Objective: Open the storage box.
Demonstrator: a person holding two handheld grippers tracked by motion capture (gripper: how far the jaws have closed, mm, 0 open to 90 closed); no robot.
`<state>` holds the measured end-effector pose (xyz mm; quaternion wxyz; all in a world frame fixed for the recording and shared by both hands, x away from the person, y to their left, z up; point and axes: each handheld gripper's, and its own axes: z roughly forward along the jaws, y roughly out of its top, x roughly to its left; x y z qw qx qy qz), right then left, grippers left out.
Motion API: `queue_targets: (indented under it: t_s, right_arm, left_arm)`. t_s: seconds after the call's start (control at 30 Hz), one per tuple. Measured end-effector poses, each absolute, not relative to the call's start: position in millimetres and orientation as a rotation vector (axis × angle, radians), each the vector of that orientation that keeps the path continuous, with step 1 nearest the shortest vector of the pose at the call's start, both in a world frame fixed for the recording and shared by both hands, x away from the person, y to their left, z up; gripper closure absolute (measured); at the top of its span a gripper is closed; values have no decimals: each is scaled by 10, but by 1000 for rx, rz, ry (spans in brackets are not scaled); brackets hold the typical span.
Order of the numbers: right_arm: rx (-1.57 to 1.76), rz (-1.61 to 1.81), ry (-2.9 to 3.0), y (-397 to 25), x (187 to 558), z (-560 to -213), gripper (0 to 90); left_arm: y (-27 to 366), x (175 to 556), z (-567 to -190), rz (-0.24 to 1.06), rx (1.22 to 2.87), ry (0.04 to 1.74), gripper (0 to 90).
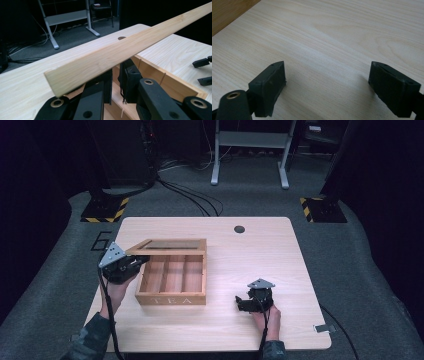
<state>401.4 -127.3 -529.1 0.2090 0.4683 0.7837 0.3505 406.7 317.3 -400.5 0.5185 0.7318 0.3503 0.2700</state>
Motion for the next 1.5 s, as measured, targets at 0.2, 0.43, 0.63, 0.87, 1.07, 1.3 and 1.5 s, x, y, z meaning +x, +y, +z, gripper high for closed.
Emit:
queue_targets:
  t_s: [0.2, 0.43, 0.63, 0.87, 1.07, 1.3, 1.5]
  right_arm:
    - [1302, 975, 2180, -1273, 4014, -5292, 137]
    - [1305, 971, 2176, -1271, 4010, -5290, 136]
    - [1302, 970, 2180, -1273, 4010, -5290, 137]
    - [1304, 971, 2178, -1272, 4009, -5290, 137]
    - [1303, 966, 2184, -1274, 4009, -5288, 137]
    - [1306, 971, 2176, -1271, 4010, -5290, 137]
    - [1303, 970, 2178, -1273, 4010, -5289, 137]
  left_arm:
    - [3197, 3968, -4156, 602, 1744, 859, 800]
    - [3210, 3852, -4338, 565, 1773, 873, 793]
    - [3223, 3771, -4502, 536, 1787, 891, 786]
    - [3270, 3663, -4658, 516, 1798, 915, 776]
    - [3306, 3639, -4796, 479, 1820, 952, 763]
    - [3344, 3595, -4827, 441, 1798, 971, 741]
    - [3362, 3556, -4804, 447, 1825, 964, 733]
